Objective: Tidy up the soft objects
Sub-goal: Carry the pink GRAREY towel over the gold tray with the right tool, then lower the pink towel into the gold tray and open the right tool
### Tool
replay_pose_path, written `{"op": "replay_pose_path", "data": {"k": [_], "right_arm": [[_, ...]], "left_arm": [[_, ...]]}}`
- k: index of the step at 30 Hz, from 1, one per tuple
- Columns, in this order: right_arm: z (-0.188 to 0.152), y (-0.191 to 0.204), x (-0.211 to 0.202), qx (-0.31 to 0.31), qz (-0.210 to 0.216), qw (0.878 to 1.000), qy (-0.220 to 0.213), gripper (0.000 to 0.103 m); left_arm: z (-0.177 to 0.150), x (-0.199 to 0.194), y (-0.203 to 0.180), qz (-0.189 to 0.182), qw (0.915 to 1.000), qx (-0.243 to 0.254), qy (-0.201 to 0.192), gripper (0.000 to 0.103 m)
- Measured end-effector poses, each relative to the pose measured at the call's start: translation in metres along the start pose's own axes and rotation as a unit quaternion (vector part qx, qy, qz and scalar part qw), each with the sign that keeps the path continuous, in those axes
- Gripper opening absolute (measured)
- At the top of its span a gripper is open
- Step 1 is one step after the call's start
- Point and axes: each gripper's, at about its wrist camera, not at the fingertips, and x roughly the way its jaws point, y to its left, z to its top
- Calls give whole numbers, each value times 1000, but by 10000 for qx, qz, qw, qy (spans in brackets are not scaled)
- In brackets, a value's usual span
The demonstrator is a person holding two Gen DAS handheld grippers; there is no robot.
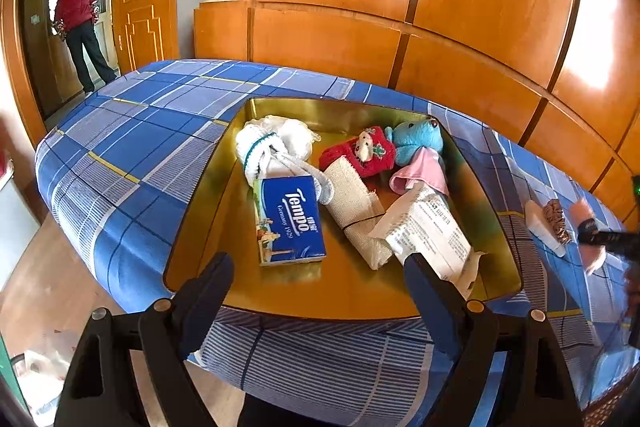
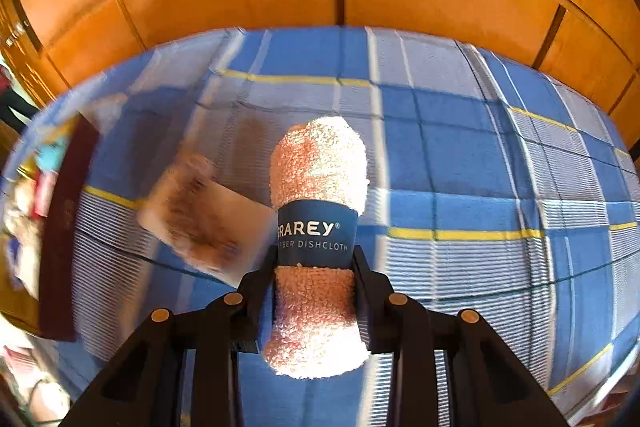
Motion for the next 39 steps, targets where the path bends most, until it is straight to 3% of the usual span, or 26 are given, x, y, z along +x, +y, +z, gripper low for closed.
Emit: {"op": "replay_pose_path", "data": {"k": [8,22,29,39], "right_arm": [[8,77,-38,-747,857,9919,-558,32],[-22,246,-38,-2181,1981,9553,-225,32],[-19,303,-31,-2426,2114,9467,-151,32],[-7,352,6,-2521,1766,9515,17,32]], "left_arm": [[-1,-2,6,130,9999,-41,9,87],[-1,-5,17,180,9997,-131,-30,87],[-2,-6,25,195,9995,-227,-32,87],[-6,-5,36,247,9990,-366,-17,87]]}}
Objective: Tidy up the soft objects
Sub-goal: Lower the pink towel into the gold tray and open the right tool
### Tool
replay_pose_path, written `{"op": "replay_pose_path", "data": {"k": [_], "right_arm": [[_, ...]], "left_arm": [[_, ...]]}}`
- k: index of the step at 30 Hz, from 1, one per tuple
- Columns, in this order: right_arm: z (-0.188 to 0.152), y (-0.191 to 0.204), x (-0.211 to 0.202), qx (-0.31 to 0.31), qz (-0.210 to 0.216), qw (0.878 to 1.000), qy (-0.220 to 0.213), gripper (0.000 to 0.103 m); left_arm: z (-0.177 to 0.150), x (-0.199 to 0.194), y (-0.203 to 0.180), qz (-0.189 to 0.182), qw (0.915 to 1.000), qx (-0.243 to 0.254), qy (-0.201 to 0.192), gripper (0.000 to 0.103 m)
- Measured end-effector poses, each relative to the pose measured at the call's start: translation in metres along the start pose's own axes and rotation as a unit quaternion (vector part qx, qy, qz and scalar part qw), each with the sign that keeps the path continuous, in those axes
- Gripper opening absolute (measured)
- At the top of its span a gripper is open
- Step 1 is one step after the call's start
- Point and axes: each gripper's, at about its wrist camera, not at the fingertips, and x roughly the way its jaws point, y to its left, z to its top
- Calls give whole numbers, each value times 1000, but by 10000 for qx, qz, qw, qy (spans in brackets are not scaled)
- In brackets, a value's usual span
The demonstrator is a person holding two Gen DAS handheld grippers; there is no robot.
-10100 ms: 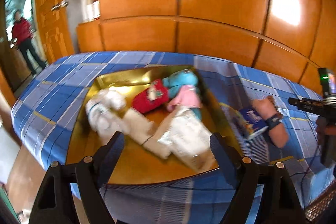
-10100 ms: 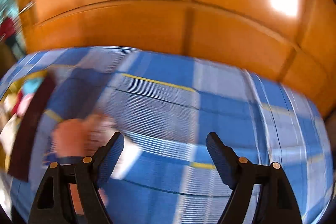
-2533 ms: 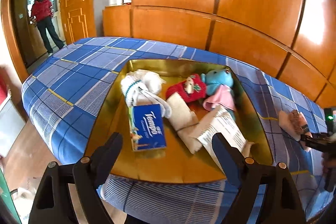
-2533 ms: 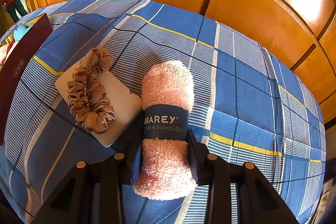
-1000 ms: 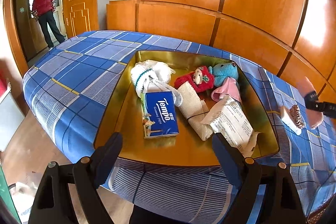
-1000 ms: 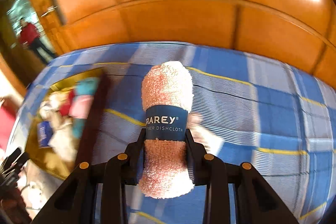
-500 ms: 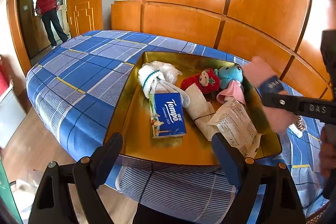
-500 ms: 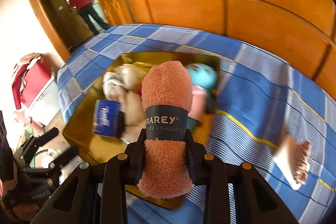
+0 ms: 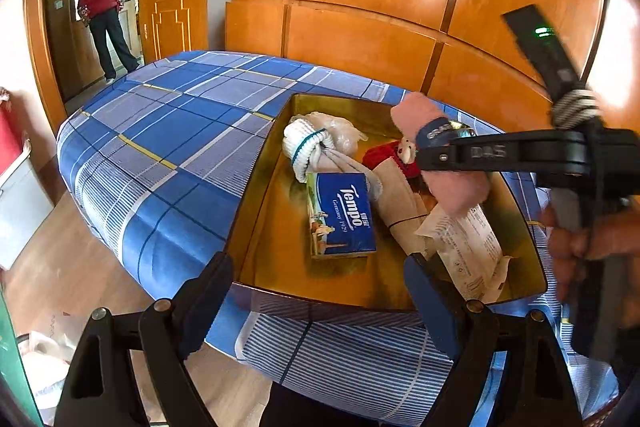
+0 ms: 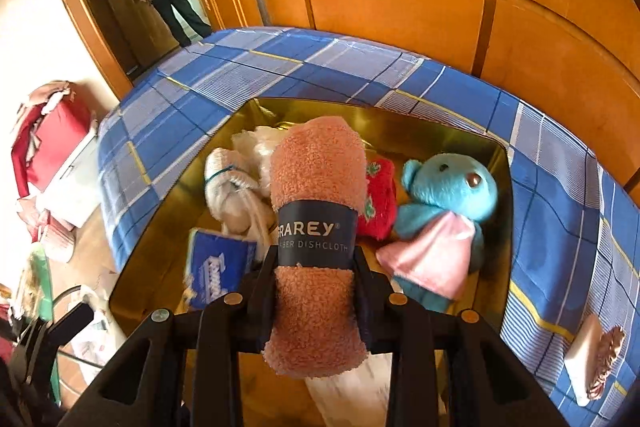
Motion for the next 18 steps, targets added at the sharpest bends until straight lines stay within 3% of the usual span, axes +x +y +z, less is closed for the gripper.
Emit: {"op": "replay_pose_path", "data": {"k": [5,10,16,18], "right_arm": [[-2,-3,34,205,162,9986,458,32],[-13,-6,47,271,151,9982,515,34],[-17,-12,31,359,405,9982,275,47],[-18,-12,22,378,456,9982,120,57]], "left_arm": [[0,3,6,19,10000,-68,53,87],[-1,5,8,76,9999,-113,75,87],[2,4,6,175,9998,-55,40,87],[3,3,5,166,9998,-56,32,87]]}}
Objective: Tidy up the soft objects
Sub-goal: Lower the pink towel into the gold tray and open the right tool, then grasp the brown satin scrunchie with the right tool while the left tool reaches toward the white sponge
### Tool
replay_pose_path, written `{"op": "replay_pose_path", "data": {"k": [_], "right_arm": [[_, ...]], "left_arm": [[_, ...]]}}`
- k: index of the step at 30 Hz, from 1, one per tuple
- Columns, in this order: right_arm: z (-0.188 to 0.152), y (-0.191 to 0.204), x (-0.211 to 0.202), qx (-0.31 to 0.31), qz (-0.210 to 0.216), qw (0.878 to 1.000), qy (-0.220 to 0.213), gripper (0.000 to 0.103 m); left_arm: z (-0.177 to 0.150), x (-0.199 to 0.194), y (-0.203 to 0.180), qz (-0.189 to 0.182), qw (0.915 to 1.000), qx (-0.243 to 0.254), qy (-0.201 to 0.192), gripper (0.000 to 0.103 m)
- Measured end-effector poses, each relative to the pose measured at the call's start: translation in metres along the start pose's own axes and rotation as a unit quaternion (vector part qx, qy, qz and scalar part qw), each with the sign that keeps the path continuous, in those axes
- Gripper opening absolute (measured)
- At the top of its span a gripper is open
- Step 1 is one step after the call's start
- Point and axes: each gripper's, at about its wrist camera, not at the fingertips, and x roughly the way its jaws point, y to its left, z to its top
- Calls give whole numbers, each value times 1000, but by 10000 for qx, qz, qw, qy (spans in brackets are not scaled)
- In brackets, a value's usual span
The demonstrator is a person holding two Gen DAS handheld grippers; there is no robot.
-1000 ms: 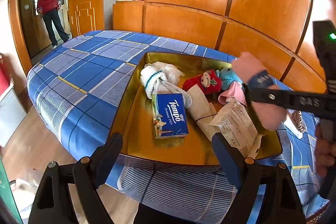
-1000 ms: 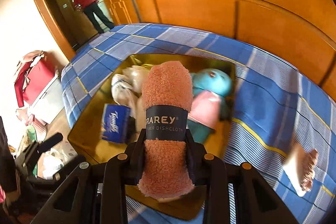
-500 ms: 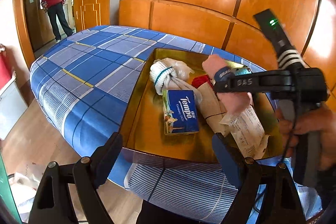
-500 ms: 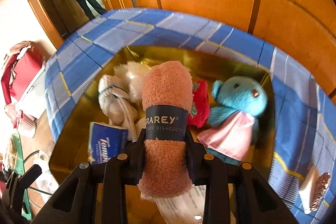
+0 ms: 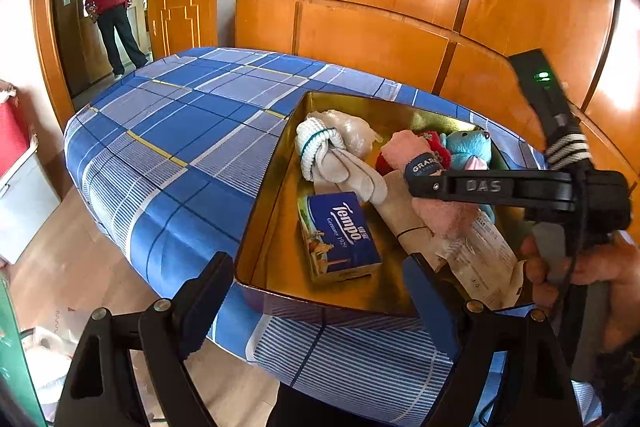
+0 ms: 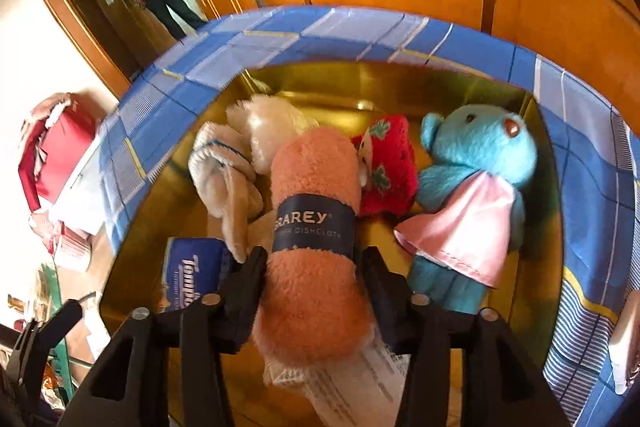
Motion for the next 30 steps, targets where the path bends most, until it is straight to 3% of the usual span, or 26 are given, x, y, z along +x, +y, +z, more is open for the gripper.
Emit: {"op": "replay_pose_path", "data": {"k": [3,14,21,30], "right_arm": [[-4,-2,-19,-29,57,9995,-296,64],[-18,-22,-76,-39,-183,9953,-948,64],[-34,-64,-116,126,-459,9911,-1243,64],[-60,-151,-163,546,-1314,9798,-1405,64]], "left_arm": [[1,-3,-3,2,10000,56,-43,87],[1,-10,-20,-102,9995,297,-84,87],[1,-12,-39,-192,9984,529,-85,87],[6,-17,-71,-373,9948,938,-167,87]]}}
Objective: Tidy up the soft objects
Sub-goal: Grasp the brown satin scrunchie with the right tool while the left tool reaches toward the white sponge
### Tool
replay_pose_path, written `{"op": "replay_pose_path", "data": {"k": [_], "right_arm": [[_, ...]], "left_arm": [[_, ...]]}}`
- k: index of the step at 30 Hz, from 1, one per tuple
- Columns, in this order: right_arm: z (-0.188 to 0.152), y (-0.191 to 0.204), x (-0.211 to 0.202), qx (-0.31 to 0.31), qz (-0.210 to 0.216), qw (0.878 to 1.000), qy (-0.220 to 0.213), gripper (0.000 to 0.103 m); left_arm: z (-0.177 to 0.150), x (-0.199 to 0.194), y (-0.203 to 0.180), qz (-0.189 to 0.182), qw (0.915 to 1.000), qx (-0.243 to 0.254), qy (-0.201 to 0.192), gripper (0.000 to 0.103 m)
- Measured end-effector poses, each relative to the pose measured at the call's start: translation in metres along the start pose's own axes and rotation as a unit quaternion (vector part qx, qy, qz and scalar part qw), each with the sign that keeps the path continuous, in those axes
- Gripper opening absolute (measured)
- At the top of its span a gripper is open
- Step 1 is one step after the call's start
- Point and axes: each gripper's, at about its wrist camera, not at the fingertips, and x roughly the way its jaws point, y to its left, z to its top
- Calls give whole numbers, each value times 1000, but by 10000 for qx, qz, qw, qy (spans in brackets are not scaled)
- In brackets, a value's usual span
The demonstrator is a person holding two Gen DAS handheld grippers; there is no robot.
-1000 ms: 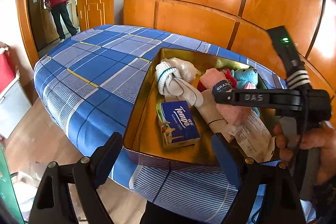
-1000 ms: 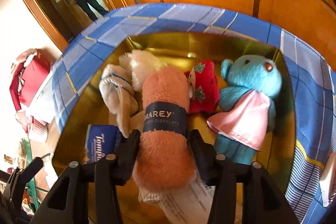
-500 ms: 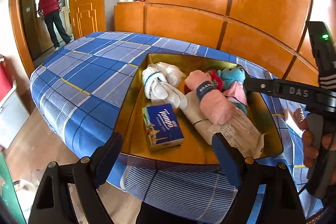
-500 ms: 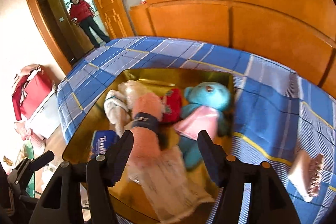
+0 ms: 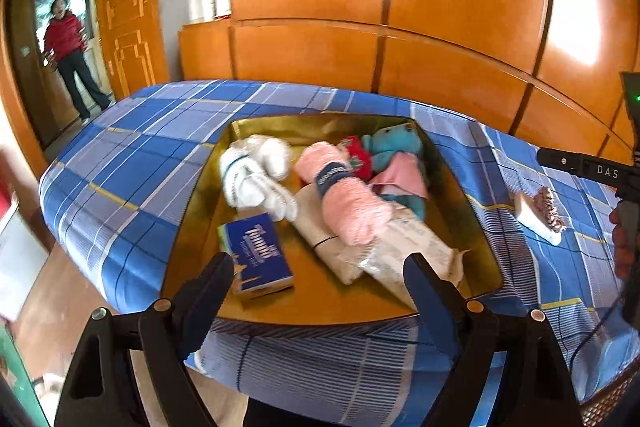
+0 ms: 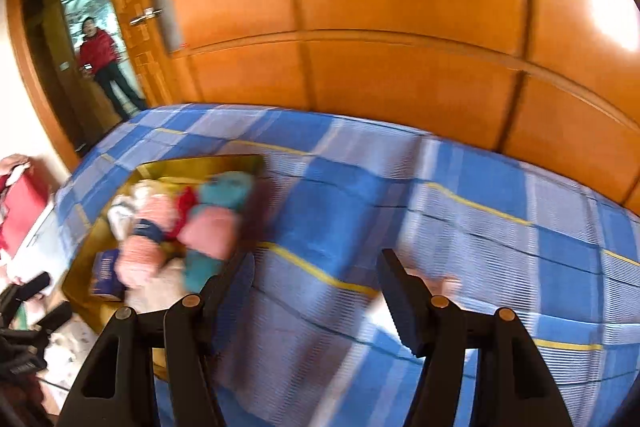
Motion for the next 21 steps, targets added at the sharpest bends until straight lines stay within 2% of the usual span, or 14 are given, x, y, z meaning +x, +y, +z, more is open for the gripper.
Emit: {"op": "replay_pose_path", "data": {"k": [7,12,16,21], "right_arm": [[-17,-94,-8,672,-869,9939,-114,64],[-44,-164,-2,1838,-1258,9749,-9,64],[-49,-190,-5,2445,-1054,9639,-3,64],[-49,-193,-2,2524,-835,9640,62,64]], "left_arm": [[10,2,-33,-218,9991,369,-22,87],[20,4,-64,-471,9965,694,-31,87],[29,11,-93,-746,9935,861,50,87],[34,19,-131,-1104,9877,1093,172,87]]}}
